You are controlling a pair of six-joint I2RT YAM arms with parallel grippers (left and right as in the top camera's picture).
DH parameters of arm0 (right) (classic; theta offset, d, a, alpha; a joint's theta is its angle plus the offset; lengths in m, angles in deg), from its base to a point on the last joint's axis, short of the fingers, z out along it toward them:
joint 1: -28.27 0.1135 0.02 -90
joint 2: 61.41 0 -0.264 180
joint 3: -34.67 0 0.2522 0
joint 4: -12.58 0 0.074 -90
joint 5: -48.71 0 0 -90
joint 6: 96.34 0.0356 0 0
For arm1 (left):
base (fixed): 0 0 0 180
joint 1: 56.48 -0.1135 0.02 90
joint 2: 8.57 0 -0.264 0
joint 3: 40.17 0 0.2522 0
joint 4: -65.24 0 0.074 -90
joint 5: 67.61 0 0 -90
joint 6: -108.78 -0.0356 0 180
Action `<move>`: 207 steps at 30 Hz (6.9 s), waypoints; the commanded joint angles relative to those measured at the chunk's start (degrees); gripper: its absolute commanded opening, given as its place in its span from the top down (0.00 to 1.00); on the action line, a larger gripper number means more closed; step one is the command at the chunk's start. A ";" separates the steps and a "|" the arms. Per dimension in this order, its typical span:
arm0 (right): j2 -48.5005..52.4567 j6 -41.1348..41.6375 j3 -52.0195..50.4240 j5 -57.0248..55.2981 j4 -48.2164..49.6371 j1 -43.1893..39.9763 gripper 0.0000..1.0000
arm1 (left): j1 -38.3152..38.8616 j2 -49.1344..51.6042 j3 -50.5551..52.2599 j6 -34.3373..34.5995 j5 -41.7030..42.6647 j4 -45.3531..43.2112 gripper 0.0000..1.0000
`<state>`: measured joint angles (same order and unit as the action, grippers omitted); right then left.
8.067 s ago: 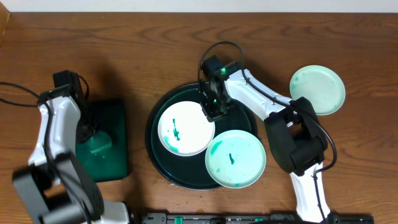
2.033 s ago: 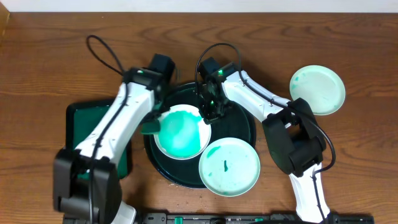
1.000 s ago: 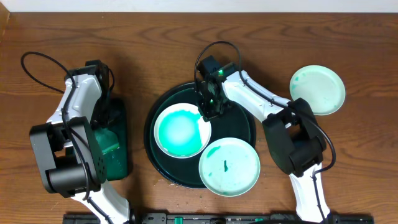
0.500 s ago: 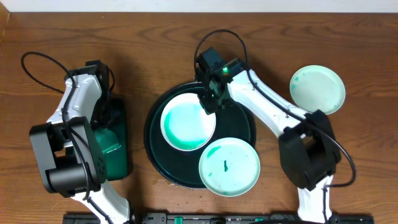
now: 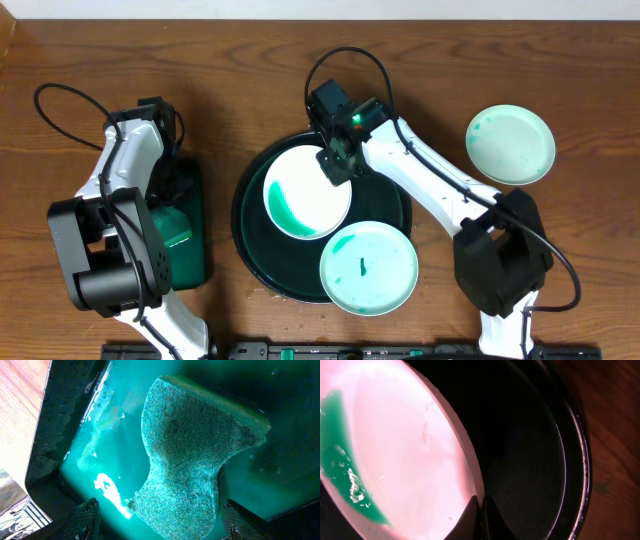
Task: Clean dirty plates on tray and stack at the side
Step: 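Lift the white plate off the tray with the right gripper, then carry the plate right and set it on the cleaned plate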
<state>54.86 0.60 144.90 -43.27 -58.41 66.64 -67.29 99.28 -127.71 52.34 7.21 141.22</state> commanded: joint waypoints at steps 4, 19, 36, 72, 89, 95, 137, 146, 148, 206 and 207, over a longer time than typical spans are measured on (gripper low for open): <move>-3.87 -1.25 0.26 -2.69 0.02 1.57 0.99 | -0.15 -0.09 0.48 -0.31 -0.31 0.39 0.22; -9.60 -3.93 0.28 -18.34 0.00 6.16 0.99 | -0.15 -0.09 0.48 -0.31 -0.33 0.33 0.22; -10.08 -19.17 0.28 -51.84 2.01 17.03 0.99 | -0.15 -0.09 0.48 -0.31 -0.33 0.33 0.22; -10.08 -41.53 0.28 -71.71 2.93 22.08 0.99 | -0.15 -0.09 0.48 -0.33 -0.33 0.31 0.21; -10.08 -43.65 0.28 -71.43 6.51 22.86 0.99 | -0.15 -0.09 0.48 -0.31 -0.33 0.31 0.21; -10.08 -39.43 0.28 -63.39 5.51 22.86 0.99 | -0.15 -0.09 0.48 -0.31 -0.33 0.31 0.22; -23.76 10.19 0.22 2.71 -9.62 -28.83 0.99 | -0.13 -1.92 0.26 -2.91 4.02 -0.81 0.21; -23.67 11.28 -2.19 2.23 -9.66 -36.89 0.99 | -0.11 -11.04 0.26 -2.89 4.04 -0.07 0.21; -23.65 11.28 -4.28 2.23 -8.94 -39.36 0.99 | -0.11 -14.14 0.26 -2.89 4.04 0.39 0.21; -10.73 25.24 -29.09 2.45 22.80 -49.53 0.99 | -0.11 -27.98 0.26 -2.91 4.04 3.76 0.21; -10.16 25.24 -29.09 2.47 23.02 -49.53 0.99 | -0.11 -27.98 0.26 -2.91 4.04 3.76 0.21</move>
<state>42.73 23.99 115.85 -39.03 -35.66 17.20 -67.31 71.37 -127.71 50.17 11.56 144.67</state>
